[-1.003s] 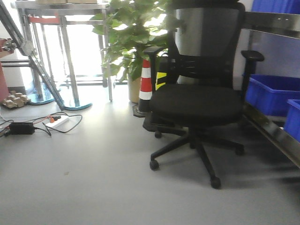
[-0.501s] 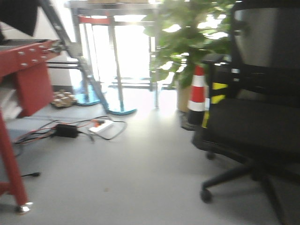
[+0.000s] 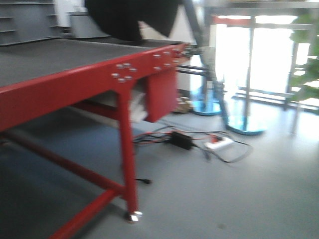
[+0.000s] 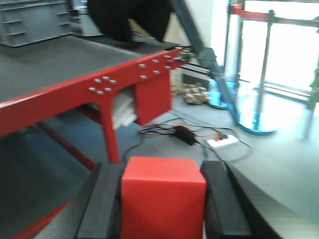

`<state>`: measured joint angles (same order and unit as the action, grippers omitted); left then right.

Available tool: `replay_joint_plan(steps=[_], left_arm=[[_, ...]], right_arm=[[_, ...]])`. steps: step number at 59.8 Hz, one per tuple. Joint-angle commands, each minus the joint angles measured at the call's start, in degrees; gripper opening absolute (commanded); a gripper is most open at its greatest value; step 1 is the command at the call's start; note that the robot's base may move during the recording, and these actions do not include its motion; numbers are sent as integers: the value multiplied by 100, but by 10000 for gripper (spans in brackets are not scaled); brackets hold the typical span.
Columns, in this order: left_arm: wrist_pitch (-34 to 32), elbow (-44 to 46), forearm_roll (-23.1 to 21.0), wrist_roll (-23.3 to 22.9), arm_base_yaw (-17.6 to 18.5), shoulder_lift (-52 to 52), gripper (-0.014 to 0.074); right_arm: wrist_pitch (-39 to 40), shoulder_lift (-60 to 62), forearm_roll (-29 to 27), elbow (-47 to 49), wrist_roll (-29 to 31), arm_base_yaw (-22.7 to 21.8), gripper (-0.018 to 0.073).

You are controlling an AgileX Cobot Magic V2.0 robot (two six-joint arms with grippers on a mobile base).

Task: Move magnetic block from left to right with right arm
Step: 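Turn the base and drive to the second carpeted table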

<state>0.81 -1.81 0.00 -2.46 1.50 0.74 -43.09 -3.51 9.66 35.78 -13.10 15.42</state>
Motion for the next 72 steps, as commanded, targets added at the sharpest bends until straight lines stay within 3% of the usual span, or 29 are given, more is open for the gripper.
replay_joint_plan(steps=[1,72], left_arm=[[-514,-49,0,-25,-11,64,-116],[-514,-49,0,-25,-11,64,-116]], right_arm=[[508,-94,48,144,36,-21,101],[508,-94,48,144,36,-21,101]])
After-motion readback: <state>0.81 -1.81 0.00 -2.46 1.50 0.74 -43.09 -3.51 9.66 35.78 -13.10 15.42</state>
